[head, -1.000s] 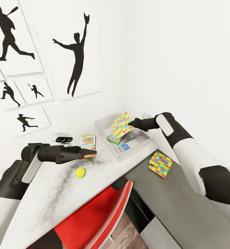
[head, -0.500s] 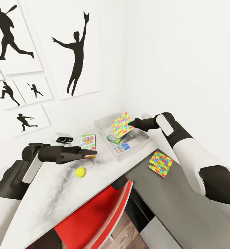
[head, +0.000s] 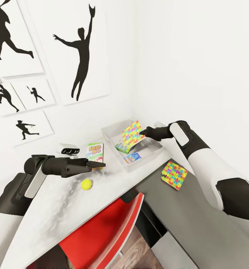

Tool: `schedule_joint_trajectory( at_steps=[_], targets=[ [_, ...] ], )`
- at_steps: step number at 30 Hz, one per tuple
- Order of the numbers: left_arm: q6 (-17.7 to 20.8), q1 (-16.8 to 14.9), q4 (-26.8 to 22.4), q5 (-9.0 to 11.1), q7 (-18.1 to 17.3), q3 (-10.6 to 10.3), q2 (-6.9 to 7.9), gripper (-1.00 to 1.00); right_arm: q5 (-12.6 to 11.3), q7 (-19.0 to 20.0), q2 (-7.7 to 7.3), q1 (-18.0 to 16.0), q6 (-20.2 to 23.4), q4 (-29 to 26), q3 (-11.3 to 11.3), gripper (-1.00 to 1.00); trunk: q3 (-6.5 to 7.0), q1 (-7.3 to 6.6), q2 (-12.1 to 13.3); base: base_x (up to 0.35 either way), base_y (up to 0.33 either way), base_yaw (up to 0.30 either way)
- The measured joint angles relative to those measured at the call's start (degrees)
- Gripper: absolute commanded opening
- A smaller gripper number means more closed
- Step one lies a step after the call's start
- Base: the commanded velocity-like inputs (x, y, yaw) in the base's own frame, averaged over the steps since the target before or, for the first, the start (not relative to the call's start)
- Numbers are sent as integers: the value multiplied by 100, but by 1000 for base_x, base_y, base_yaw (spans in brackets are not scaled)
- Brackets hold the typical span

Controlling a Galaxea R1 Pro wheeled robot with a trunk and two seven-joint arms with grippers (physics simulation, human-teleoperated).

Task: Put all the toys in the child's room - the three board games (two on the bed and one on the table), the two jigsaw puzzles on the table, and the tennis ball on the table - inside the toy box on the table in the child's room.

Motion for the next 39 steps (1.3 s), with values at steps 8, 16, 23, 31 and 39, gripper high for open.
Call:
schedule_joint_trajectory(
  at_steps=[8,16,23,31,39],
  targets=[
    [3,-8,-11,1,-11,5,-1,100,11,-215,35,-400,-1,40,-39,-100,-75,0,0,0,0,0],
    [19,-34,-12,9,-23,16,-11,100,-5,-291,41,-505,-9,107,-74,-100,-150,0,0,0,0,0],
    [59,-306,-10,61,-32,25,-77,100,-38,-328,250,-948,-10,269,-61,-100,-215,0,-1,0,0,0],
    [79,-477,-4,99,-32,31,-121,100,19,-413,513,-1302,-331,1054,-70,-100,-291,0,0,0,0,0],
    [79,-507,5,100,-32,36,-124,100,21,-416,526,-1302,-516,1350,-77,-100,-366,0,0,0,0,0]
  ],
)
